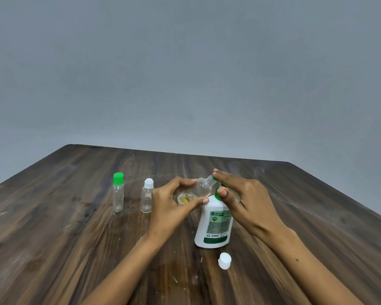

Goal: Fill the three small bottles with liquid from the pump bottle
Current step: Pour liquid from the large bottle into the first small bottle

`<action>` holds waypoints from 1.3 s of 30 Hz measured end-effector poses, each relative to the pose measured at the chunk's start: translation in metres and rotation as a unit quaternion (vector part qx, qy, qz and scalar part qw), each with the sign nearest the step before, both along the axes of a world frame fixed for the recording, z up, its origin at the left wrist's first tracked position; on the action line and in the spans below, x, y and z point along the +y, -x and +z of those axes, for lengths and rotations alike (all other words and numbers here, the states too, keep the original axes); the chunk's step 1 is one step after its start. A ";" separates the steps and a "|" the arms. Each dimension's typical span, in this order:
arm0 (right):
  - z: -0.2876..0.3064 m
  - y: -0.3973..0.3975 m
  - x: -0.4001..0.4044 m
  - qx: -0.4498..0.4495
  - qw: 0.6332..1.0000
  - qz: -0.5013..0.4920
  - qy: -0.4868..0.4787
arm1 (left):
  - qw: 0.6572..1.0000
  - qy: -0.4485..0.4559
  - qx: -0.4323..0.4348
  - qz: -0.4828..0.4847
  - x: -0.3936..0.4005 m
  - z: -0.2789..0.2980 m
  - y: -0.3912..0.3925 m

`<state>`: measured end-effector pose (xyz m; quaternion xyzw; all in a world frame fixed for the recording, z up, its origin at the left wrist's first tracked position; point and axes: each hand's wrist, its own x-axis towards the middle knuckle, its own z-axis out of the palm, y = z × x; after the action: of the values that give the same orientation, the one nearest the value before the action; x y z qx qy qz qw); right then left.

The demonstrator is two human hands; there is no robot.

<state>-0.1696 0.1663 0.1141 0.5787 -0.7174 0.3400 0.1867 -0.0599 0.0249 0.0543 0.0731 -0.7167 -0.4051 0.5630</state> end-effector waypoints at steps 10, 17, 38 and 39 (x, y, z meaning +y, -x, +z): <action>-0.002 -0.006 0.003 0.004 1.000 -0.008 -0.010 | 1.000 0.012 -0.003 -0.012 0.000 -0.001 -0.001; 0.001 -0.007 0.004 0.042 0.998 -0.023 -0.043 | 1.000 -0.008 0.006 -0.024 0.002 0.001 -0.002; -0.002 -0.007 0.004 0.041 0.999 -0.017 -0.027 | 1.000 0.018 0.006 -0.023 0.002 0.001 -0.002; -0.001 -0.006 0.004 0.042 0.999 -0.011 -0.027 | 1.000 0.017 0.007 -0.018 0.002 0.001 -0.002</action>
<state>-0.1637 0.1707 0.1127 0.5896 -0.7239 0.2940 0.2046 -0.0581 0.0268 0.0556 0.0477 -0.7207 -0.4031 0.5620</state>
